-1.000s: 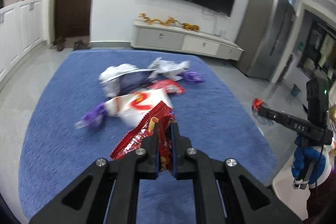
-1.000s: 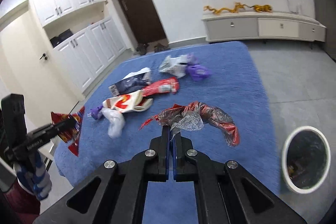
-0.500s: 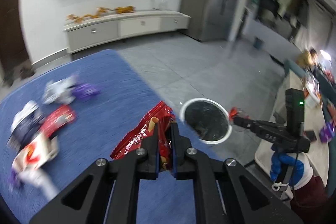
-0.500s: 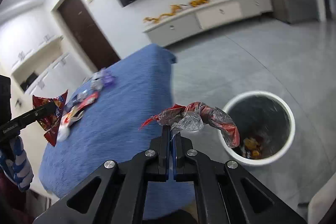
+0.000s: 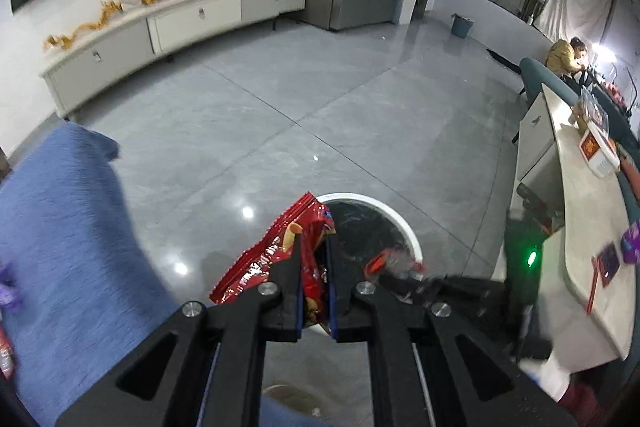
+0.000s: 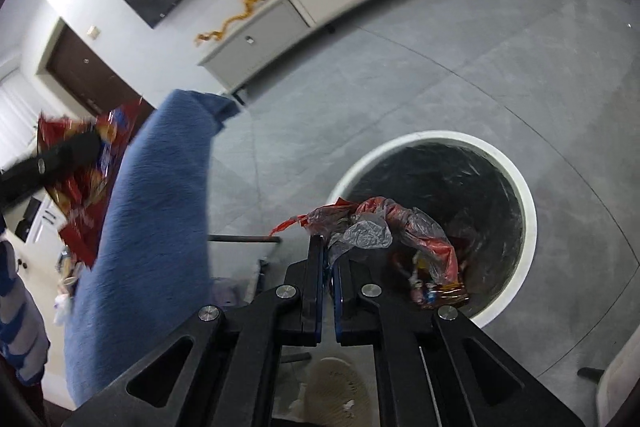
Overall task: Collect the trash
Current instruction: 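Carry both items over the trash bin and open both tools to release them, then move both open tools back to the trash pile on the rug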
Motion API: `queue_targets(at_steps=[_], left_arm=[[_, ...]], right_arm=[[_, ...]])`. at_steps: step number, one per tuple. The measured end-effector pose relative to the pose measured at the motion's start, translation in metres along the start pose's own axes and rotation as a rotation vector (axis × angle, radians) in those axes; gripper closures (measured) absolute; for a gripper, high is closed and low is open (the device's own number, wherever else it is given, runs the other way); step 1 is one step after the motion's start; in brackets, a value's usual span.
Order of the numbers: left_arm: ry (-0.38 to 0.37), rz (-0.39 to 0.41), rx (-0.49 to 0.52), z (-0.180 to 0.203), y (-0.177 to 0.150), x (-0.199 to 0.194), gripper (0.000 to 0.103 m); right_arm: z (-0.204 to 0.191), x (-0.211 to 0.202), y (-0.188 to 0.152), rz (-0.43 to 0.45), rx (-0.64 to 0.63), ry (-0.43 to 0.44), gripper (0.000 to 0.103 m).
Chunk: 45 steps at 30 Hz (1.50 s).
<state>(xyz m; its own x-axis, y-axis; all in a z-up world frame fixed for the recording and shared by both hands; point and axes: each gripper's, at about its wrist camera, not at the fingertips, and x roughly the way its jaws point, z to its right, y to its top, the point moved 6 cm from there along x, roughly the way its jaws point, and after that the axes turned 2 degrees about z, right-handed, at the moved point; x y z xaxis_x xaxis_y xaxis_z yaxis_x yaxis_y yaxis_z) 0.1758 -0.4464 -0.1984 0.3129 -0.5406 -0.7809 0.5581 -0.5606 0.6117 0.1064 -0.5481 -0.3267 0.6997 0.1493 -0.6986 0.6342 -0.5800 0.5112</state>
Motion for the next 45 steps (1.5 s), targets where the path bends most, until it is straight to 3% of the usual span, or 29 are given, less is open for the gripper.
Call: queue_targets(at_steps=[5,7,9,10,12,16,23,28,33,36,45], left_arm=[[-0.022,-0.058,-0.035,0.006,0.010,0.052,0.093],[-0.025,-0.093,-0.035,0.007,0.010,0.071,0.093],[-0.029,-0.114,-0.036,0.008,0.009,0.083,0.093],[-0.036,-0.127,-0.039,0.007,0.009,0.088,0.092],[-0.051,-0.151,-0.058,0.009,0.007,0.098,0.089],[-0.059,-0.143,-0.074,0.011,0.006,0.103,0.052],[-0.091,-0.137,-0.090,0.011,0.006,0.098,0.050],[-0.098,-0.079,-0.090,0.009,0.009,0.062,0.050],[-0.034,0.075,-0.081,0.000,0.011,-0.008,0.050],[0.009,0.155,-0.082,-0.009,0.007,-0.051,0.050],[0.125,0.268,-0.080,-0.061,-0.045,-0.173,0.050]], right_arm=[[0.025,0.029,-0.003,-0.056,0.021,-0.036,0.094],[0.033,0.035,-0.004,-0.066,0.037,-0.047,0.082],[0.040,0.037,-0.008,-0.065,0.060,-0.064,0.057],[0.040,0.037,-0.010,-0.063,0.066,-0.069,0.055],[0.047,0.036,-0.014,-0.059,0.082,-0.086,0.055],[0.054,0.028,-0.017,-0.046,0.103,-0.109,0.054],[0.054,-0.001,-0.022,-0.012,0.119,-0.124,0.054],[0.049,-0.030,-0.028,0.024,0.119,-0.140,0.054],[0.026,-0.063,-0.026,0.081,0.060,-0.156,0.054],[0.000,-0.087,-0.013,0.131,-0.004,-0.152,0.054],[-0.124,-0.140,-0.006,0.229,-0.262,-0.066,0.051]])
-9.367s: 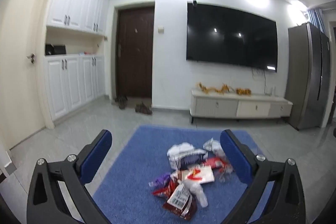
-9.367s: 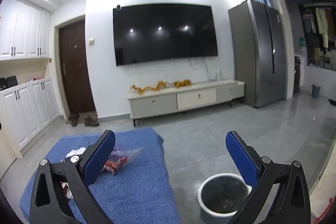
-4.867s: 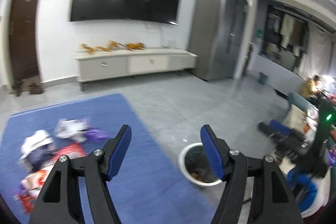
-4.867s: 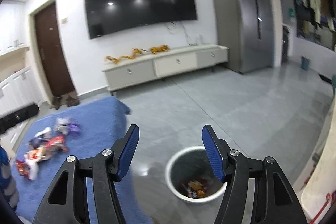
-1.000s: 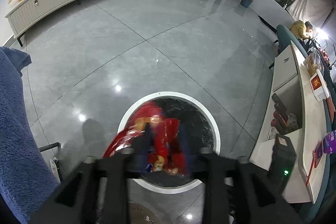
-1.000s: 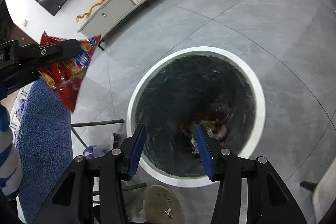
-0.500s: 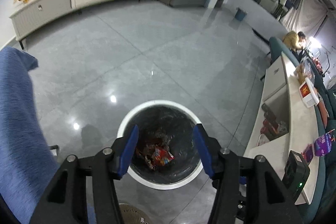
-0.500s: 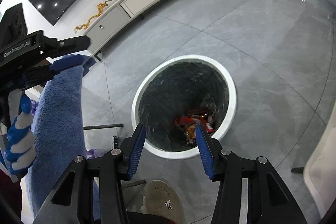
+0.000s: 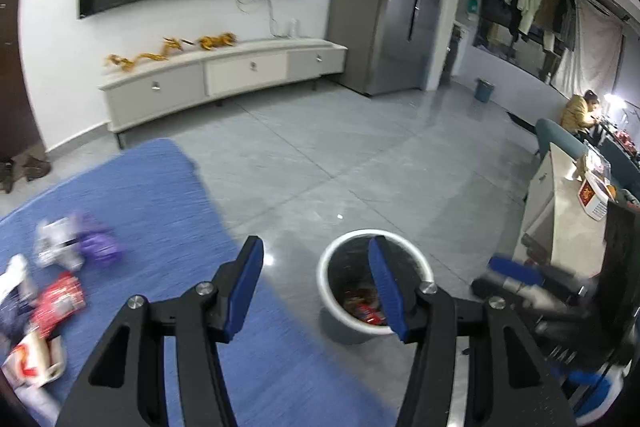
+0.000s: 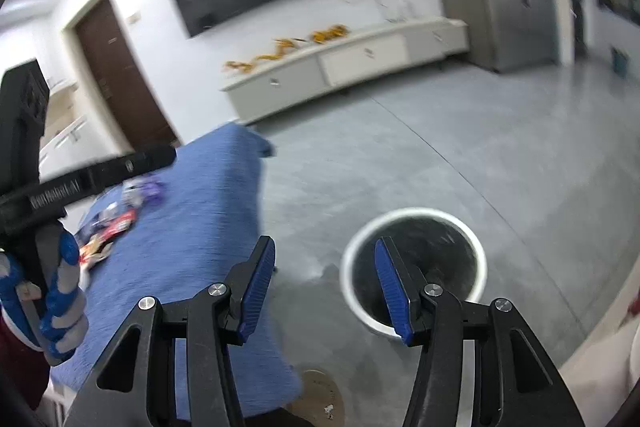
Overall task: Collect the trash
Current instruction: 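Move both open tools back to the trash pile on the rug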
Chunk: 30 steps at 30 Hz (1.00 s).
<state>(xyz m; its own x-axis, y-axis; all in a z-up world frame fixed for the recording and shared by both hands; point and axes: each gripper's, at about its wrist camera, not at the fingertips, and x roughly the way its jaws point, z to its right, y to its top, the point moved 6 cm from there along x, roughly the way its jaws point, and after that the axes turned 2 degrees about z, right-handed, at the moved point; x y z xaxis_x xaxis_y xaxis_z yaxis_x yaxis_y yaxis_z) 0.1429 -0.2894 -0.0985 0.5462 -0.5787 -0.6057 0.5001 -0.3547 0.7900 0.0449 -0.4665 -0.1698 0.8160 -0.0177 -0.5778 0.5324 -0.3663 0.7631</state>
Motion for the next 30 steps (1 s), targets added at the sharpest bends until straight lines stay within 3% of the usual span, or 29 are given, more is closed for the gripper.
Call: queue_targets(at_steps=[9,16,23,30], left_arm=[[0.183,0.063,-0.105,-0.130,-0.051,-0.106,0.050],[0.365,0.057,-0.205,-0.244,-0.111,-0.166,0.045],[0.469,0.004,-0.292,-0.318,-0.167,-0.182,0.045],[0.436,-0.046,-0.364,-0.344,-0.196,-0.163,0.045]], right_arm=[[-0.112,-0.029,0.017,0.030,-0.186,0.114,0.051],[-0.199,-0.020,0.007,-0.035,-0.300,0.237,0.051],[-0.283,0.021,-0.023,-0.169,-0.424,0.348,0.050],[-0.358,0.074,-0.072,-0.340,-0.552,0.457,0.050]])
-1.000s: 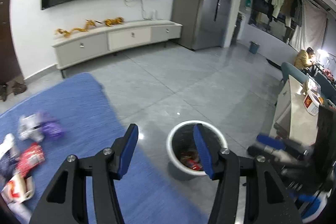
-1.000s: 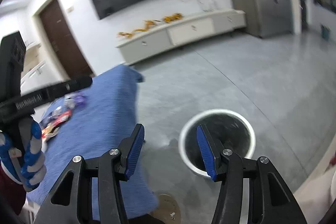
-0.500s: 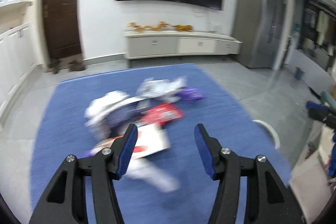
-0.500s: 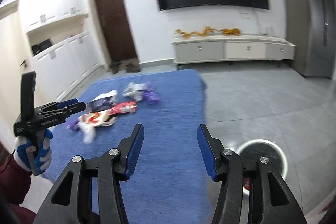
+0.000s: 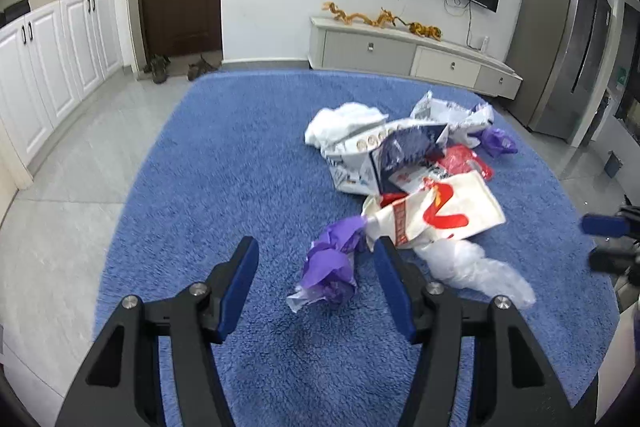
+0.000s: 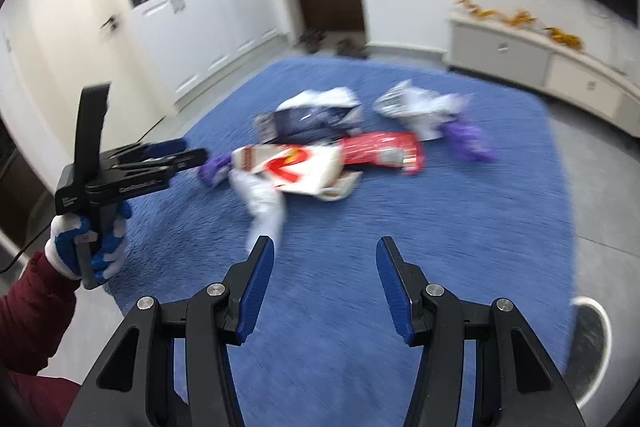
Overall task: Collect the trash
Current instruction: 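Move both open tools back to the trash pile on the rug, then grasp the purple glove with the left tool while the right tool grasps the clear plastic bag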
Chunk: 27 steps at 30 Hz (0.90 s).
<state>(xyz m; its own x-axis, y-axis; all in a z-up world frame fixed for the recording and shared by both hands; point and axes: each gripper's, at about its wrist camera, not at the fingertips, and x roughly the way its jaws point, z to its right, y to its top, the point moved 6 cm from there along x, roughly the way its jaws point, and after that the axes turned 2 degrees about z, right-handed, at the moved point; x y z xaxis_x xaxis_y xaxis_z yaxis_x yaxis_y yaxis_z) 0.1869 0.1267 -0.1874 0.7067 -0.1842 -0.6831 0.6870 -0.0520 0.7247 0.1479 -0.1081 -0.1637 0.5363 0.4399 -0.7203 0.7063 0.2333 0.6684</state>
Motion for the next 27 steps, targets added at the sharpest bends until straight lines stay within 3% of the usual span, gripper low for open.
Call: queue_targets(at_steps=[8,10,14,18,27], left_arm=[[-0.045,-0.074,-0.015,0.002,-0.013,0.027,0.047],[-0.062,-0.078,-0.032,0.000,-0.013,0.030,0.055],[-0.075,-0.079,-0.060,-0.004,-0.015,0.030,0.070],[-0.067,-0.071,-0.055,-0.003,-0.017,0.026,0.072],[-0.034,-0.023,-0.050,0.005,-0.021,-0.009,0.073]], right_arm=[[-0.029,0.081,0.009,-0.117,-0.022,0.092,0.050],[-0.032,0.093,0.010,-0.132,-0.021,0.103,0.051],[-0.034,0.107,0.010,-0.151,-0.022,0.112,0.062],[-0.037,0.109,0.006,-0.148,-0.023,0.137,0.083],[-0.025,0.059,-0.012,-0.087,-0.011,0.161,0.085]])
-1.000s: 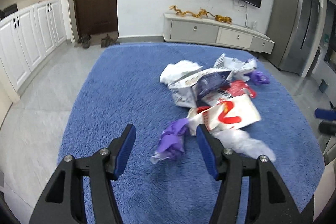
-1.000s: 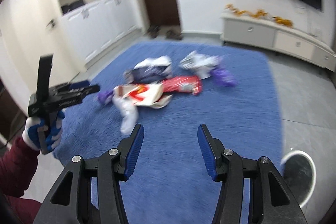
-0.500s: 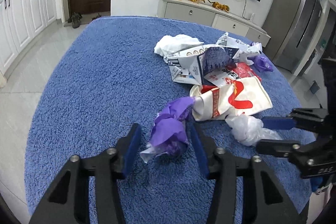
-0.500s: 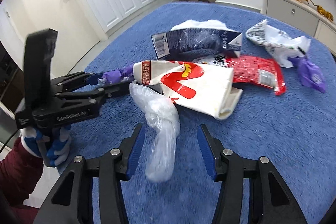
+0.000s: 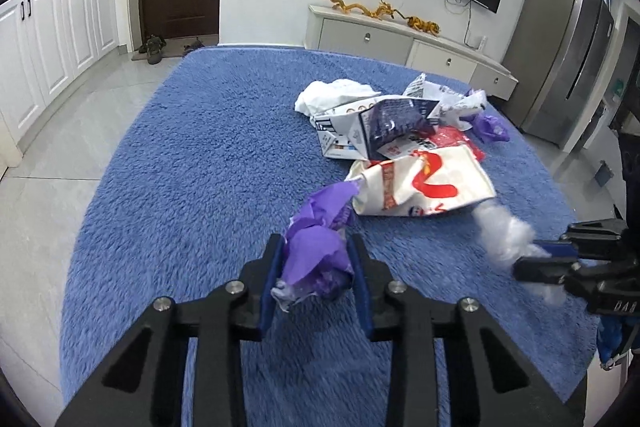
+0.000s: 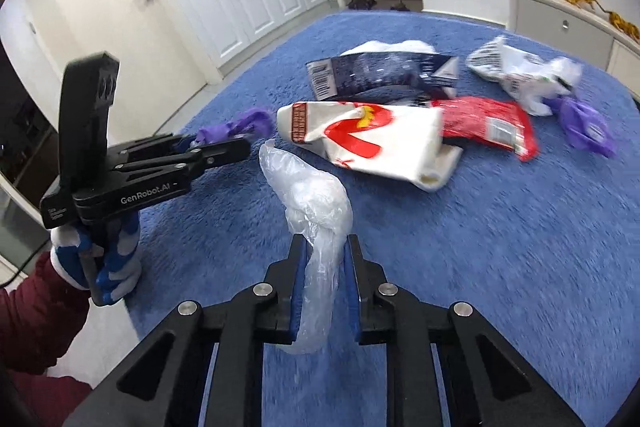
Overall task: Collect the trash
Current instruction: 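Grasp the purple glove with the left tool while the right tool grasps the clear plastic bag, then carry both items over the trash bin and open both tools to drop them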
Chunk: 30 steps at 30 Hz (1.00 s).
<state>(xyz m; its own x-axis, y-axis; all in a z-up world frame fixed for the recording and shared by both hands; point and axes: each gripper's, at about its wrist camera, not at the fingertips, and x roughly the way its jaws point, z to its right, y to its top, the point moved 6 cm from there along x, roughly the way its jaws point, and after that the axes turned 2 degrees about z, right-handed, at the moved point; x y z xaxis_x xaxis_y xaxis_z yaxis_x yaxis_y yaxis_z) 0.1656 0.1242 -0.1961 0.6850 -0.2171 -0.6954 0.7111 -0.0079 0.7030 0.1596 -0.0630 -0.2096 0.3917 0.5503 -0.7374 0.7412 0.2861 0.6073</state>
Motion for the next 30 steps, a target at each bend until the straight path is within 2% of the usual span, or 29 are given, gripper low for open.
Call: queue_targets(at_steps=[7,14,19,22,30], left_arm=[[-0.024,0.048,0.037,0.030,0.011,-0.031,0.073],[-0.125,0.024,0.133,0.108,0.022,-0.028,0.073],[-0.226,-0.028,0.254,0.195,0.022,-0.012,0.073],[-0.292,-0.062,0.358,0.261,0.020,0.002,0.073],[-0.400,-0.137,0.569,0.411,0.002,0.043,0.073]], right_arm=[[0.037,-0.070,-0.027,0.117,0.093,-0.049,0.085],[0.101,-0.148,-0.071,0.228,0.235,-0.185,0.085],[0.162,-0.195,-0.114,0.285,0.363,-0.304,0.085],[0.197,-0.222,-0.149,0.307,0.452,-0.370,0.085],[0.280,-0.263,-0.236,0.349,0.676,-0.488,0.085]])
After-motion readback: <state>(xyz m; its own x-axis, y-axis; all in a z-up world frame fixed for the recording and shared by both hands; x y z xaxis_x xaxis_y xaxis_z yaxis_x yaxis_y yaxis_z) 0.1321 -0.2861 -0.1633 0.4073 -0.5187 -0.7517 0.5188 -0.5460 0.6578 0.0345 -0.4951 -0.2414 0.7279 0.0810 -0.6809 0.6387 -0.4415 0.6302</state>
